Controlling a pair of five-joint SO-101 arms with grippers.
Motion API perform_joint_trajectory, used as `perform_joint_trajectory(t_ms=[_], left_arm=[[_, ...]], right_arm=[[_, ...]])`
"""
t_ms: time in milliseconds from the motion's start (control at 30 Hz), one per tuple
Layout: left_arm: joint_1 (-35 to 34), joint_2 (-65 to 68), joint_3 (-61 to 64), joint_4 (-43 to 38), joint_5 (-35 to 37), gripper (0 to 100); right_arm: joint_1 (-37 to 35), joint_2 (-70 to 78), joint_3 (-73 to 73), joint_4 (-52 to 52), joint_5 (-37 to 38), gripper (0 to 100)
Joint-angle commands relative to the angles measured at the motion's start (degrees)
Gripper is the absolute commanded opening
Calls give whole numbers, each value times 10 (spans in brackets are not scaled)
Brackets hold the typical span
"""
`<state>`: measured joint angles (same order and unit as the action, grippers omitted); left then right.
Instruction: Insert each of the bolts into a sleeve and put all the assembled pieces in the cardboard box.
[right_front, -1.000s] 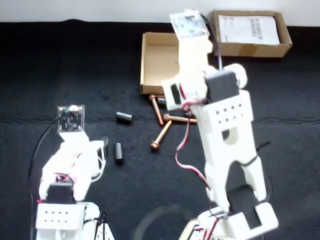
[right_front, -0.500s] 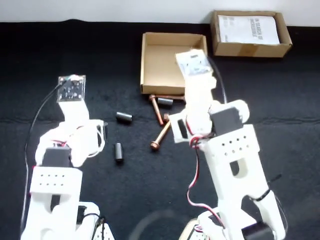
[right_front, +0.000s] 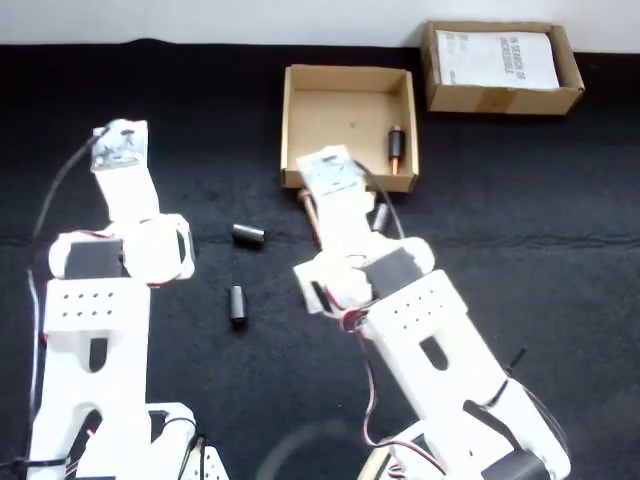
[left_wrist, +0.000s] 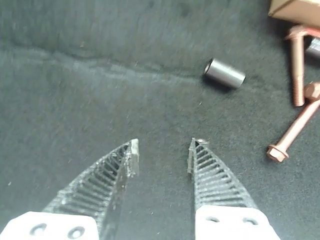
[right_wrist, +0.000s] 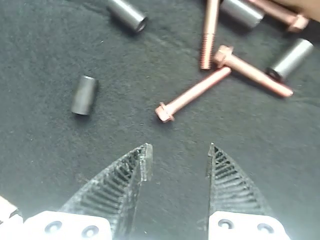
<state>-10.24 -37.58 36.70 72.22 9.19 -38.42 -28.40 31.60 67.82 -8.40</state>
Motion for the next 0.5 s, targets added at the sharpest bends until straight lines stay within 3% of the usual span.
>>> perform_joint_trajectory(t_ms=[0,467], left_arm=[[-18,11,-44,35,5,171],[-124,12,-45,100,3,171]], right_arm=[[-15,42,1,-25,-18,169],[-80,205,-52,-106,-33,169]])
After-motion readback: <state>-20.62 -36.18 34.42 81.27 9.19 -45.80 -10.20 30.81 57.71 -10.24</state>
